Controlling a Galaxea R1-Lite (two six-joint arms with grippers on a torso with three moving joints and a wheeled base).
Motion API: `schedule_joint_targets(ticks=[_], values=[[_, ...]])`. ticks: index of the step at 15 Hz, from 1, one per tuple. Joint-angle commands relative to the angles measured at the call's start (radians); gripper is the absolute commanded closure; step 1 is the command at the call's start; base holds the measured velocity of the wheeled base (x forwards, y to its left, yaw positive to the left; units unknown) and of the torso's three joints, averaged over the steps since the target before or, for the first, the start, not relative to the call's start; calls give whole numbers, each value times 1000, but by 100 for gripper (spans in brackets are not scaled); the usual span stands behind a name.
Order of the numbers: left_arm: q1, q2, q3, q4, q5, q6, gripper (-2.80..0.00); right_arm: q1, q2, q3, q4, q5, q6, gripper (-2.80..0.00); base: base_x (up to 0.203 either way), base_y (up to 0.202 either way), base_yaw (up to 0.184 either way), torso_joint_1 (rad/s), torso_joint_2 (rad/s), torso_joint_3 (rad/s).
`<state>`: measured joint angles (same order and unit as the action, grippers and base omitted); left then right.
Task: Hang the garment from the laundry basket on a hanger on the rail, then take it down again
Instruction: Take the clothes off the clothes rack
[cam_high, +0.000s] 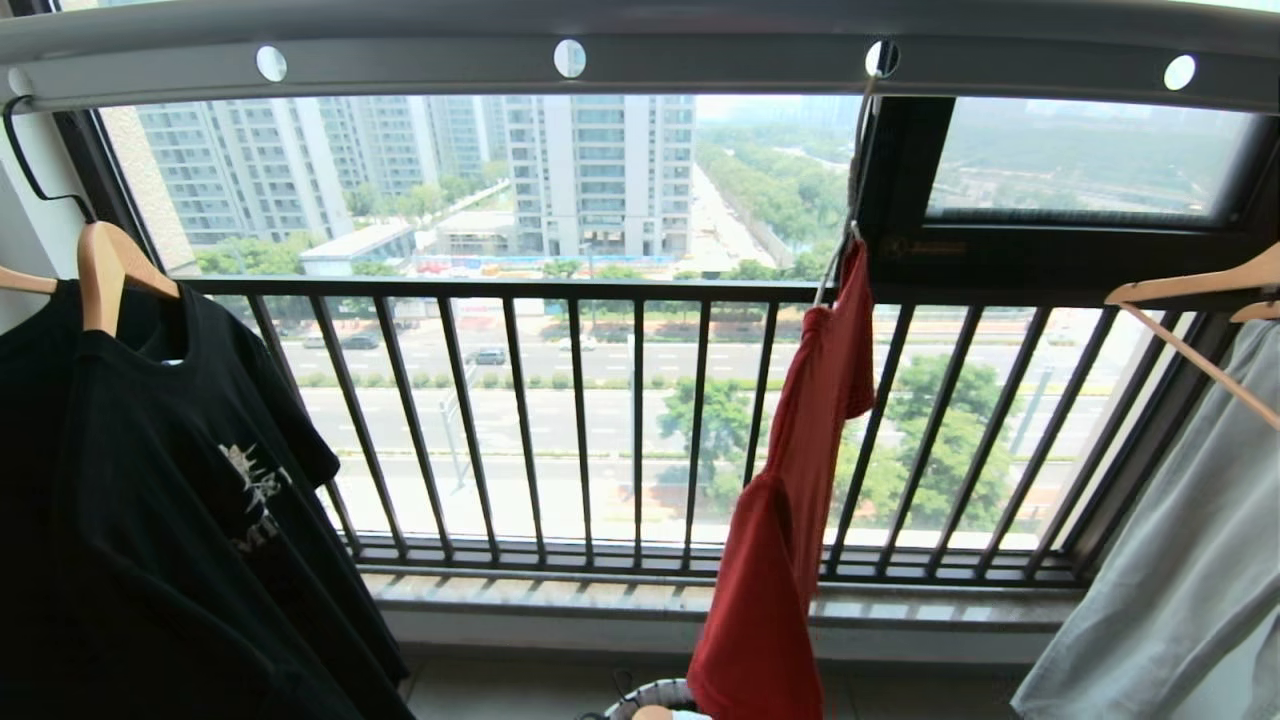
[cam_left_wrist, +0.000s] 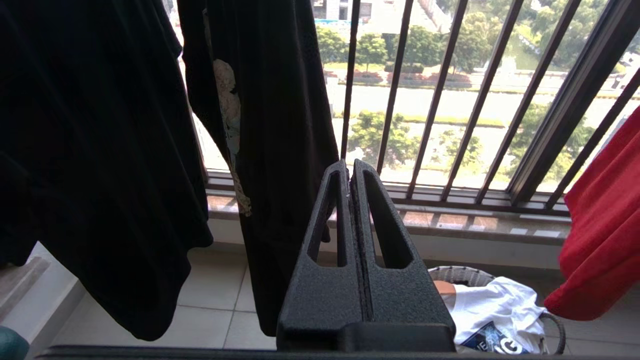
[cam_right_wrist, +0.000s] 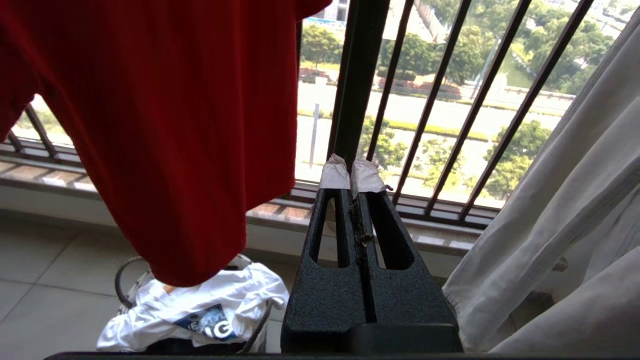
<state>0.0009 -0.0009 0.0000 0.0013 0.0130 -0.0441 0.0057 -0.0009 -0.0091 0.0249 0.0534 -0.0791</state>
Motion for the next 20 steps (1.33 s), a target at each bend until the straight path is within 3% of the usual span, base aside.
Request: schedule_joint_targets(ticks=[1, 20], values=[[1, 1, 0, 0, 1, 0, 0, 0, 2, 0, 1, 0, -1, 0, 0, 0, 0, 0, 0, 0], [1, 1, 0, 0, 1, 0, 0, 0, 2, 0, 1, 0, -1, 0, 0, 0, 0, 0, 0, 0]])
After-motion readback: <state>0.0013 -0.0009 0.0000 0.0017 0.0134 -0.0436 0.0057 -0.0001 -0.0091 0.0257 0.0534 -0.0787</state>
